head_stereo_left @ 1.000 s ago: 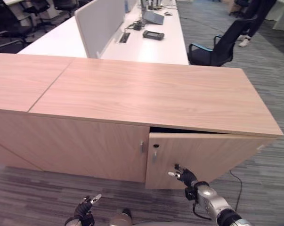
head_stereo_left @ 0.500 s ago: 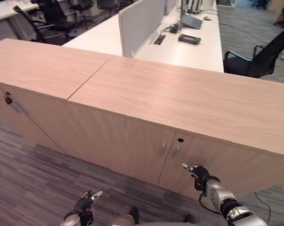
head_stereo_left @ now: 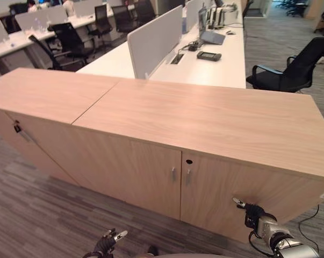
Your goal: Put the empty folder in the office cabinet
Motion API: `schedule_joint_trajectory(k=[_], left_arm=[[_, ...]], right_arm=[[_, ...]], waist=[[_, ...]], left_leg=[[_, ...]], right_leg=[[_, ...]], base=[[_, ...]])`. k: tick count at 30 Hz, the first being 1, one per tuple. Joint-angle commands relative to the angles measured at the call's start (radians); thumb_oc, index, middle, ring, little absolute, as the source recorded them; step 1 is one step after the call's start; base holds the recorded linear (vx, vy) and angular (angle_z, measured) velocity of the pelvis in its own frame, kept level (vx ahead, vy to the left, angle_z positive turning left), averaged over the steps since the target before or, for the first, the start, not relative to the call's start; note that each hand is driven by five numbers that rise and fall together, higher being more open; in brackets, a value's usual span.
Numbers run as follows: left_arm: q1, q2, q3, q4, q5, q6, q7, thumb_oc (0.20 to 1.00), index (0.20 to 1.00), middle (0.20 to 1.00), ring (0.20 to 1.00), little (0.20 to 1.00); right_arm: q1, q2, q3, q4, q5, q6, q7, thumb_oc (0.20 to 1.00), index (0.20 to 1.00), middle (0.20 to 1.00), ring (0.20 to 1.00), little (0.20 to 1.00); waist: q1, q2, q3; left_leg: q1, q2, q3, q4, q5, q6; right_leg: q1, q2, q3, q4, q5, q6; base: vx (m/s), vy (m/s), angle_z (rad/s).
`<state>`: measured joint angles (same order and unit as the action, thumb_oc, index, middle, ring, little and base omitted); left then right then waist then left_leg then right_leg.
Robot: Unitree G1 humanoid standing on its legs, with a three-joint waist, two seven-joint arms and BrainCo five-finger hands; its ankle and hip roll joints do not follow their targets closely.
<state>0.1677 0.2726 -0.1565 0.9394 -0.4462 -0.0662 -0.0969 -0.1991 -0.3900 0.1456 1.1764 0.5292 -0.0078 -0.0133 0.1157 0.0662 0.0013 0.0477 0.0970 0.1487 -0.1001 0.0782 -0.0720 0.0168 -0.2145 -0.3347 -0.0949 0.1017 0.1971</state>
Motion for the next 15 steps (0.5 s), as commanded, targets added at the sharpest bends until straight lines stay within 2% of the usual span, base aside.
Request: schedule_joint_trajectory(k=[1, 5, 9, 15], left_arm=[[-0.054, 0.018, 0.008, 0.028, 0.037, -0.032, 0.006, 1.0, 1.0, 1.0, 1.0, 1.0], [-0.071, 0.007, 0.011, 0.056, 0.068, -0.033, 0.011, 1.0, 1.0, 1.0, 1.0, 1.0], [-0.096, -0.019, 0.009, 0.119, 0.11, -0.036, 0.021, 1.0, 1.0, 1.0, 1.0, 1.0], [-0.107, -0.031, 0.005, 0.143, 0.124, -0.038, 0.024, 1.0, 1.0, 1.0, 1.0, 1.0]], right_arm=[[-0.068, 0.037, -0.019, -0.034, -0.042, -0.082, 0.018, 1.0, 1.0, 1.0, 1.0, 1.0], [0.047, 0.081, -0.01, -0.01, -0.102, -0.074, 0.026, 1.0, 1.0, 1.0, 1.0, 1.0], [0.19, 0.124, -0.036, 0.099, -0.152, -0.055, 0.043, 1.0, 1.0, 1.0, 1.0, 1.0], [0.233, 0.119, -0.015, 0.14, -0.235, -0.044, 0.049, 1.0, 1.0, 1.0, 1.0, 1.0]], waist=[[0.007, -0.043, 0.029], [-0.026, -0.036, 0.03], [-0.081, -0.031, 0.038], [-0.11, -0.034, 0.045]], left_leg=[[0.054, -0.01, 0.0, 0.013, -0.076, -0.029], [0.056, -0.009, -0.001, 0.013, -0.077, -0.031], [0.064, -0.005, 0.011, 0.013, -0.081, -0.03], [0.074, -0.002, 0.042, 0.013, -0.086, -0.027]], right_leg=[[0.12, -0.044, -0.022, 0.008, -0.046, 0.016], [0.122, -0.041, -0.019, 0.012, -0.053, 0.011], [0.112, -0.039, -0.002, 0.016, -0.05, 0.008], [0.092, -0.036, 0.036, 0.014, -0.041, 0.01]], base=[[0.02, -0.019, -0.18], [0.0, -0.006, -0.02], [-0.01, -0.002, -0.06], [-0.02, 0.0, -0.21]])
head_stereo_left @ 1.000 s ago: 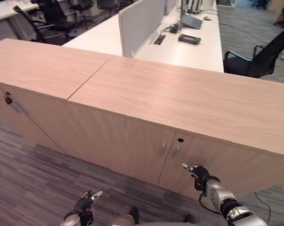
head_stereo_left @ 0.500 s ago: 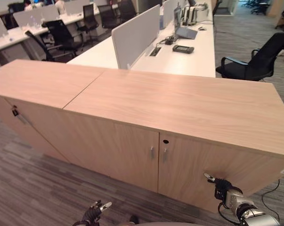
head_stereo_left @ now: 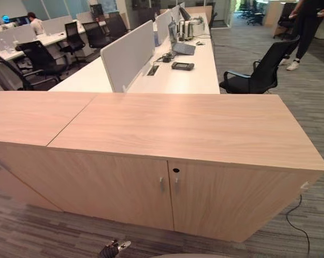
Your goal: Put the empty folder in the office cabinet
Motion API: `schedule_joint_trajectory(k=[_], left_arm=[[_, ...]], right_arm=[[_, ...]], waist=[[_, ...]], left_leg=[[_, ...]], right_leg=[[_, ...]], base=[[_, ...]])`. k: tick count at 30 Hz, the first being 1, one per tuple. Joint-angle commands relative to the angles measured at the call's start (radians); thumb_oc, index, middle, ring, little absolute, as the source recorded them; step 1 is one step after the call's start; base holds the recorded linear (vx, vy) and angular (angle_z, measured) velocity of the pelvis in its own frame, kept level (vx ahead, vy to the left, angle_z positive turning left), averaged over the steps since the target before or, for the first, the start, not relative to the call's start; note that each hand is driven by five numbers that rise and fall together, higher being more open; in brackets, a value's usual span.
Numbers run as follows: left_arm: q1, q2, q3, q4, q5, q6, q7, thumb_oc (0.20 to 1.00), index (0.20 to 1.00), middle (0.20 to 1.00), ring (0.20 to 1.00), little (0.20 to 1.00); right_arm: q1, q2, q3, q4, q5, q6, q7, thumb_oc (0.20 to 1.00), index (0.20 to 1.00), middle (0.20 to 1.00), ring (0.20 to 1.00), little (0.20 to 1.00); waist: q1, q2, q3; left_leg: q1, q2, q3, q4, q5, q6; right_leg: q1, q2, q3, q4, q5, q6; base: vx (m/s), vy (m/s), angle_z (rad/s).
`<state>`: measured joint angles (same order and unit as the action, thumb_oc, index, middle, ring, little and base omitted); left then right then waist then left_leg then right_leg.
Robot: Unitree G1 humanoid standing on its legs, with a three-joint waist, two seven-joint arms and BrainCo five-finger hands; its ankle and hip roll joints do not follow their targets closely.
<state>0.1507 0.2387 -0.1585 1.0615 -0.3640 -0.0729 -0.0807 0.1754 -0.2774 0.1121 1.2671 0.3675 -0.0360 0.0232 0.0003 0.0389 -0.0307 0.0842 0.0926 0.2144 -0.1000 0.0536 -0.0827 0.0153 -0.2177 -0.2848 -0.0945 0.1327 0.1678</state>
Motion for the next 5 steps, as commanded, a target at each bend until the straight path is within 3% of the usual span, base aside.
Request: schedule_joint_trajectory(k=[1, 5], left_arm=[[-0.093, 0.003, 0.005, 0.026, 0.044, -0.03, 0.007, 1.0, 1.0, 1.0, 1.0, 1.0], [-0.107, 0.0, 0.004, 0.054, 0.056, -0.031, 0.011, 1.0, 1.0, 1.0, 1.0, 1.0]], right_arm=[[-0.141, 0.004, 0.022, 0.052, -0.083, -0.013, 0.015, 1.0, 1.0, 1.0, 1.0, 1.0], [-0.15, -0.003, 0.023, 0.056, -0.093, -0.01, 0.011, 1.0, 1.0, 1.0, 1.0, 1.0]], waist=[[0.001, -0.008, 0.078], [-0.01, -0.013, 0.077]], left_leg=[[0.039, 0.003, -0.019, 0.013, -0.062, -0.016], [0.048, 0.004, 0.006, 0.013, -0.067, -0.015]], right_leg=[[0.09, -0.032, -0.006, 0.013, -0.071, 0.039], [0.076, -0.03, 0.016, 0.009, -0.061, 0.041]], base=[[-0.01, 0.003, -0.42], [0.0, 0.004, -0.18]])
